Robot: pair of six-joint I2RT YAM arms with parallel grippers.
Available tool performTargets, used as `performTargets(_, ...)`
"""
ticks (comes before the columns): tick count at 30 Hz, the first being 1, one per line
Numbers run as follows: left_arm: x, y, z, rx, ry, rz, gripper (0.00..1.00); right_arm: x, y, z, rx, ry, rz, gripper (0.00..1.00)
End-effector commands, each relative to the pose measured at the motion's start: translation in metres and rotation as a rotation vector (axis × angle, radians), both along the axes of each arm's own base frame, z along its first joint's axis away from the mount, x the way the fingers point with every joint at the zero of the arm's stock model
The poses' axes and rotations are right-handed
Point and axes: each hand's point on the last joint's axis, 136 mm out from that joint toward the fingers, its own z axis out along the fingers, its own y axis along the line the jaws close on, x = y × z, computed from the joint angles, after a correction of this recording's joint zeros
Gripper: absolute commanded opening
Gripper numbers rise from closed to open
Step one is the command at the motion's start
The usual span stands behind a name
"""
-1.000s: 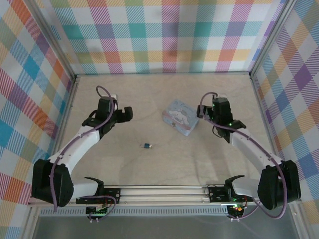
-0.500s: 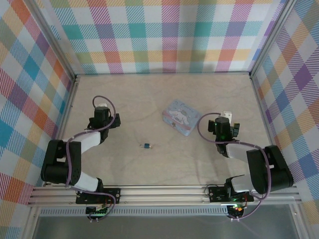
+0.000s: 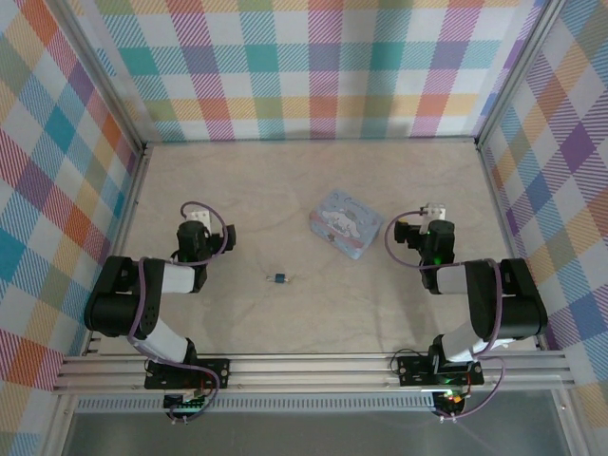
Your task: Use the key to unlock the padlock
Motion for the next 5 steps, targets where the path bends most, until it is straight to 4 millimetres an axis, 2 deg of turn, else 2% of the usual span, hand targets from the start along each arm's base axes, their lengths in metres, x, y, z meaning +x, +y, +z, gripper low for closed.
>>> performTargets(1, 0.0079, -0.0013, 0.0156, 0.003, -0.063, -0.017, 1.00, 0.0118, 0.0056, 0.0124, 0.053, -0.031, 0.069, 1.00)
performTargets(5, 0.0072, -0.0015, 0.0156, 0.003, -0.064, -0.018, 1.00, 0.0104, 0.0056, 0.0135, 0.050, -0.040, 0.070, 1.00)
